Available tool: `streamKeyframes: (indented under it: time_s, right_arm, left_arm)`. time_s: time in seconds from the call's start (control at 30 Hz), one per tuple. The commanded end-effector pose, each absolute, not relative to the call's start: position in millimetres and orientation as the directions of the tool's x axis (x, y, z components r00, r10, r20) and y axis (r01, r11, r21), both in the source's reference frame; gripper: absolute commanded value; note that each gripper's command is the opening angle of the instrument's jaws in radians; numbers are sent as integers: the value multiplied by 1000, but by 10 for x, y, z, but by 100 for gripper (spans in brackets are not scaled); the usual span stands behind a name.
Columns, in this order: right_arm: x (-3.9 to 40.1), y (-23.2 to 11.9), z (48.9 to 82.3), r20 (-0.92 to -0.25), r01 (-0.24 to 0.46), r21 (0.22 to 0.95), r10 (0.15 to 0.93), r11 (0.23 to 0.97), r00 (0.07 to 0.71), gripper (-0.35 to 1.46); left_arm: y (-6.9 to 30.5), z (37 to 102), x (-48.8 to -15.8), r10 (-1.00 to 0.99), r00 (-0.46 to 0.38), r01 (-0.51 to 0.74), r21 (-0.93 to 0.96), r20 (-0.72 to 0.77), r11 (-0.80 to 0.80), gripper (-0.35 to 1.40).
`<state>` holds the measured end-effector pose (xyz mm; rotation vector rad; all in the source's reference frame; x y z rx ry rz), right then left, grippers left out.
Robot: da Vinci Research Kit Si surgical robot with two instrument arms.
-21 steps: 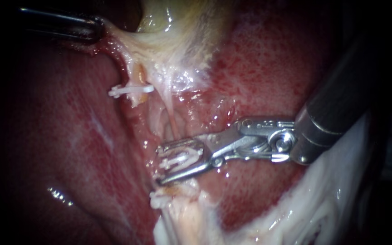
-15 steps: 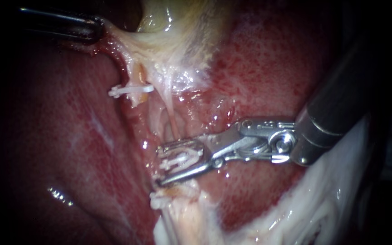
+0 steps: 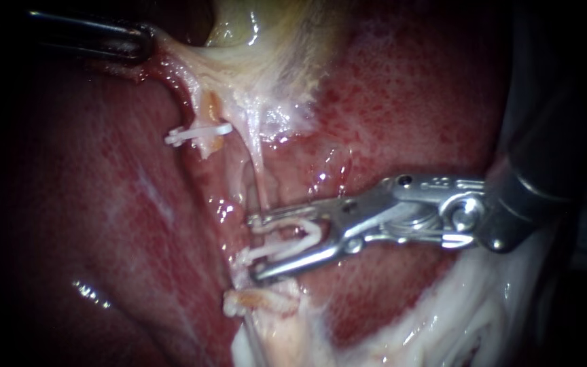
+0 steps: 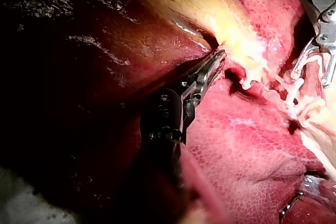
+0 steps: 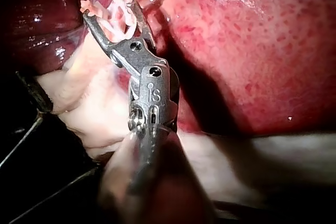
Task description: Clipping second clip right tube
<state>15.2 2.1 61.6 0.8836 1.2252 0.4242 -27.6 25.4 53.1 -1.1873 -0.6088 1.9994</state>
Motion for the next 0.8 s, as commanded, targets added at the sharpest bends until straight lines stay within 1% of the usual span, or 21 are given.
streamKeyframes:
  time_s: [0.03,0.13,0.23,0.4,0.6,0.8]
  right_arm:
    - [147,23,616,-628,163,774,711,611,317,47]
    - [135,30,617,-625,152,776,713,612,319,47]
    - [133,32,623,-623,143,776,710,614,328,47]
    - [143,30,636,-626,134,772,707,621,330,47]
    - [154,27,656,-626,125,767,691,630,361,47]
    - [160,31,678,-607,110,778,696,618,384,47]
  left_arm:
    - [254,530,-276,777,-316,-341,-699,-545,-629,-35]
    - [254,530,-275,777,-316,-341,-699,-545,-628,-35]
    - [254,530,-276,777,-316,-341,-699,-545,-628,-35]
    - [254,530,-276,777,-316,-341,-699,-544,-628,-35]
    - [254,530,-276,777,-316,-341,-699,-545,-628,-35]
    - [254,531,-276,777,-316,-341,-699,-545,-629,-35]
